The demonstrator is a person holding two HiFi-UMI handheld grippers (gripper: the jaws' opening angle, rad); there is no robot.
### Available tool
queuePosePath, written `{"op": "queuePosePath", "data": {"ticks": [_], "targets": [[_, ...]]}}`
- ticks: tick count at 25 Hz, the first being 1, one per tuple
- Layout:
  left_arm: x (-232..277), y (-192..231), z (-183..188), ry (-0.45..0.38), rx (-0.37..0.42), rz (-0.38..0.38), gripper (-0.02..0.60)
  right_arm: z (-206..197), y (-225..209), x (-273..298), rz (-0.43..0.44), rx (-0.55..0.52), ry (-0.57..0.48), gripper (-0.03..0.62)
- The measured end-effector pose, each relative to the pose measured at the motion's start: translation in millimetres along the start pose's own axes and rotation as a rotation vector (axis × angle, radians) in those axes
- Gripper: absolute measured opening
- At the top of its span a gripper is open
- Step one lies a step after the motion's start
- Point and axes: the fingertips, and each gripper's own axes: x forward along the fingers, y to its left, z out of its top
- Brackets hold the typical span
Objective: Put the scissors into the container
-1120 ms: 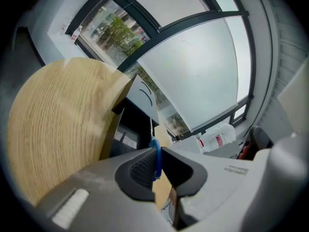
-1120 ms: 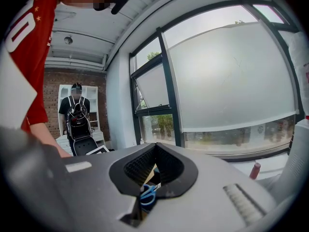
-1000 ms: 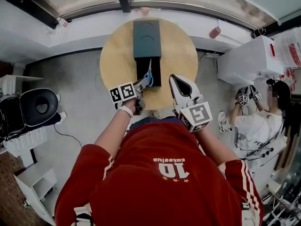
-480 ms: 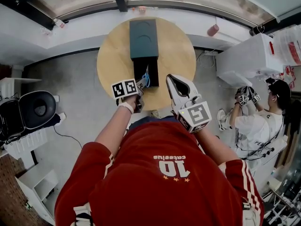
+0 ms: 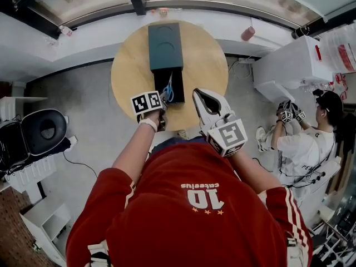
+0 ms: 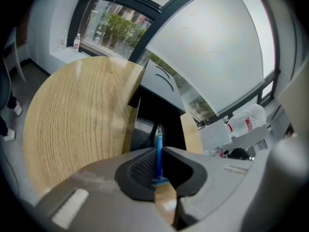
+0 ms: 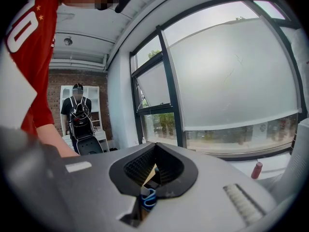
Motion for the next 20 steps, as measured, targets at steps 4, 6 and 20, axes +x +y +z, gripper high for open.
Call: {"op": "queuePosePath", "data": {"ticks": [4,6,20], "targets": [[1.6,-2.2,1.4,0.003,0.097,0.039,0.037,-1.3,-1.3,-2.0,0.002,0.007,0.002,-0.008],[3.0,-3.9,1.0,0.006,0.129,0.049,0.041,-1.2,-2.9,-2.5,0.003,0.008,0.000,-0.006],[-2.2,-3.9,-5.9,0.063,0.374,0.172,0.121,2.2,4.5,-8.1,0.010,-0.006,-0.007,-0.008]]}}
